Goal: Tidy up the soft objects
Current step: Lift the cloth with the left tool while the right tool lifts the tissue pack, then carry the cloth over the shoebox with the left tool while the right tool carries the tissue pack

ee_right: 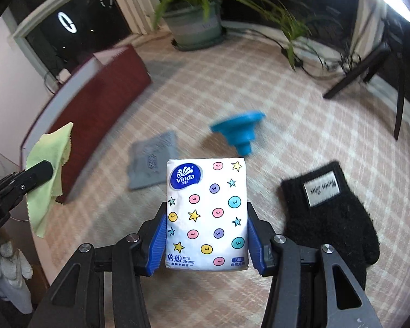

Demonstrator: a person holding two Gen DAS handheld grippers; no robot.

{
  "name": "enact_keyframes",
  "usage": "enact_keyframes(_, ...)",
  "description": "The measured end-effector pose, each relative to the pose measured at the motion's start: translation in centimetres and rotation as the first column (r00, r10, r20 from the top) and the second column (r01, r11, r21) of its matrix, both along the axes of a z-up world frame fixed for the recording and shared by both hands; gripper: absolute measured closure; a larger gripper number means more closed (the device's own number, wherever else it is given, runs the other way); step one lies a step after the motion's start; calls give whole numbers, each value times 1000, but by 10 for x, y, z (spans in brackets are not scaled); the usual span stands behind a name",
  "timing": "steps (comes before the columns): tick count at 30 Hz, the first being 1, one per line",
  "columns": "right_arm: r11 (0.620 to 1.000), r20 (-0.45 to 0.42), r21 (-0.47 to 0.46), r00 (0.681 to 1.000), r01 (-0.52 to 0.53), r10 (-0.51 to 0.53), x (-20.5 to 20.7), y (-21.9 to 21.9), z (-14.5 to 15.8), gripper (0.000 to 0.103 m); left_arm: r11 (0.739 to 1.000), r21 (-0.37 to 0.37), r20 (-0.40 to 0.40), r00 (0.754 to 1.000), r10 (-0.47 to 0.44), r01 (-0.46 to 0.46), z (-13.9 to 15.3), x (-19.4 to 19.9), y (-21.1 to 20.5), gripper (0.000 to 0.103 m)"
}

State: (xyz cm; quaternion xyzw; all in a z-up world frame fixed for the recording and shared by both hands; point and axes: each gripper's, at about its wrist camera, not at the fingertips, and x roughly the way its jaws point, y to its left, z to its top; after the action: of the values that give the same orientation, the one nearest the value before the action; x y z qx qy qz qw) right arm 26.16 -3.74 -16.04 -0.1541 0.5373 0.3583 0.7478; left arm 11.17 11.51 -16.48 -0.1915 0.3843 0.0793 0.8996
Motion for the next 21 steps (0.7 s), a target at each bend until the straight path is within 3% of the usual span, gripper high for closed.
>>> enact_keyframes(12,986,62,93,989,-139,134,-38,80,67,56,996,23,100,992,81,-83,52,-43,56,100)
enact_keyframes(21,970,73,115,975,-216,208,-58,175,80,56,985,40,88,983,164,-168,55,-65,124,100)
